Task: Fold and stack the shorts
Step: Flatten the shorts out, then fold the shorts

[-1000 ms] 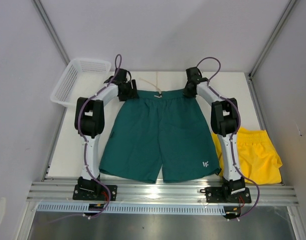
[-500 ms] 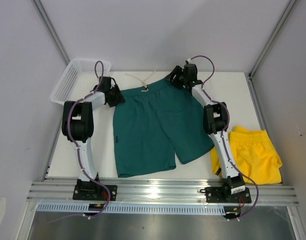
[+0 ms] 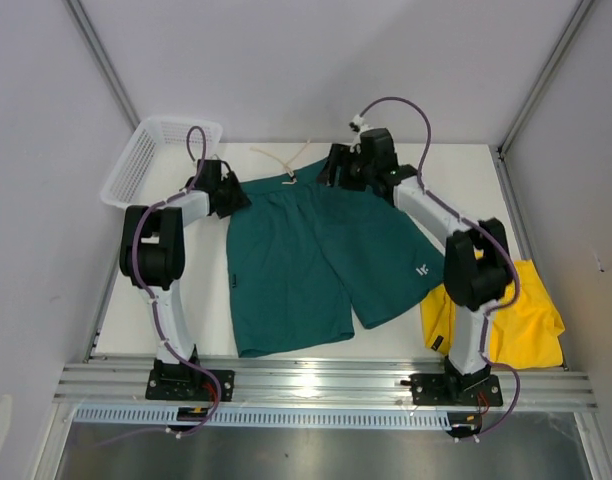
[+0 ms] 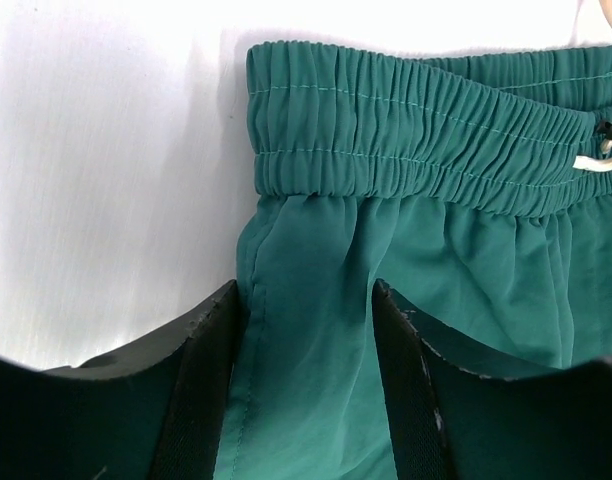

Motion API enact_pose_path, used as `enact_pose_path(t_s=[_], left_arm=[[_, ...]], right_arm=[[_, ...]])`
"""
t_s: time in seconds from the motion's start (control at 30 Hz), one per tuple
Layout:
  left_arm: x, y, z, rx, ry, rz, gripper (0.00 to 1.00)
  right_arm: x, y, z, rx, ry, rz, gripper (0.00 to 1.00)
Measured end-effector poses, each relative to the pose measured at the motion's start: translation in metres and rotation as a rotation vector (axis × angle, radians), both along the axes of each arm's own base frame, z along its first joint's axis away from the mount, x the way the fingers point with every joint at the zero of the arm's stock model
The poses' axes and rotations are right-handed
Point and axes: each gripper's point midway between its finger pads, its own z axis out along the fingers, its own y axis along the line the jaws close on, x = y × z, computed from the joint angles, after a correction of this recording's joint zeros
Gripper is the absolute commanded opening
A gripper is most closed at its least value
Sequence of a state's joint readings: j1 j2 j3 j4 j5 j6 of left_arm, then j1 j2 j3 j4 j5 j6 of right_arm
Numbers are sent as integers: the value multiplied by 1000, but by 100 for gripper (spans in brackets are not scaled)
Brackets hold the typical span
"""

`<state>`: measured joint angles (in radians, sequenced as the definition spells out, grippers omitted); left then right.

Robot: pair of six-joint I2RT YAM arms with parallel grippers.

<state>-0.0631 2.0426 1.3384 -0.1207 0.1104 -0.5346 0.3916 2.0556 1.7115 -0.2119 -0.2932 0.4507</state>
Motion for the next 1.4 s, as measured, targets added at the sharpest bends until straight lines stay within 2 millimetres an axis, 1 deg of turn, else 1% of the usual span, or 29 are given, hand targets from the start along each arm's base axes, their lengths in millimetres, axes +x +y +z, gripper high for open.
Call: enact_pose_path(t_s=[0.03, 0.1, 0.13, 0.2, 0.23, 0.27, 0.33, 0.37, 0.43, 0.47, 0.53, 0.57, 0.63, 0.77, 0.87, 0.93, 1.0, 1.1, 1.2, 1.27, 1.33, 1.37, 1.4], left_arm=[[0, 0, 0, 0, -3, 0, 59], [1, 0, 1, 0, -5, -1, 59], [1, 0, 1, 0, -6, -1, 60], [1, 0, 1, 0, -7, -1, 66], [1, 0, 1, 0, -9, -2, 70], [2, 0, 2, 0, -13, -3, 78], [6, -1, 5, -4, -31, -6, 84], [6, -1, 6, -4, -36, -7, 86], [7, -1, 7, -4, -40, -6, 87], [7, -1, 7, -4, -40, -6, 89], [6, -1, 8, -5, -40, -7, 90], [5, -1, 8, -7, -41, -8, 92], [1, -1, 9, -19, -36, -15, 94], [-4, -1, 17, -44, -42, -27, 99], [-6, 0, 25, -64, -55, -33, 99], [-8, 1, 29, -90, -62, -37, 99], [-11, 3, 33, -123, -68, -43, 99], [-17, 4, 41, -169, -79, -53, 99], [-17, 14, 53, -186, -109, -33, 99], [-15, 24, 63, -199, -135, -11, 99], [-14, 33, 71, -212, -156, 9, 99], [-14, 36, 74, -220, -161, 16, 99], [-14, 37, 75, -223, -164, 17, 99]], right_arm=[[-22, 11, 16, -15, -34, 24, 68], [-74, 40, 40, -25, -91, 94, 63], [-102, 56, 47, -26, -112, 135, 62], [-150, 82, 48, -31, -127, 212, 62], [-175, 96, 42, -45, -123, 251, 62], [-198, 110, 33, -65, -116, 290, 62], [-240, 133, 8, -130, -96, 354, 62], [-257, 141, -5, -171, -82, 375, 62], [-288, 156, -27, -248, -71, 413, 63], [-300, 161, -38, -291, -68, 426, 63], [-321, 172, -54, -365, -74, 445, 65], [-330, 177, -60, -391, -79, 454, 67], [-343, 184, -68, -425, -87, 466, 68], [-361, 189, -72, -459, -102, 477, 68], [-368, 198, -69, -463, -118, 469, 68], [-377, 208, -69, -458, -129, 474, 68], [-383, 211, -74, -463, -130, 475, 67], [-392, 213, -87, -483, -122, 487, 67], [-398, 217, -100, -504, -113, 498, 67], [-402, 221, -108, -513, -106, 503, 66], [-404, 225, -111, -519, -101, 505, 66], [-405, 229, -113, -523, -100, 505, 60], [-406, 231, -115, -529, -100, 503, 56]])
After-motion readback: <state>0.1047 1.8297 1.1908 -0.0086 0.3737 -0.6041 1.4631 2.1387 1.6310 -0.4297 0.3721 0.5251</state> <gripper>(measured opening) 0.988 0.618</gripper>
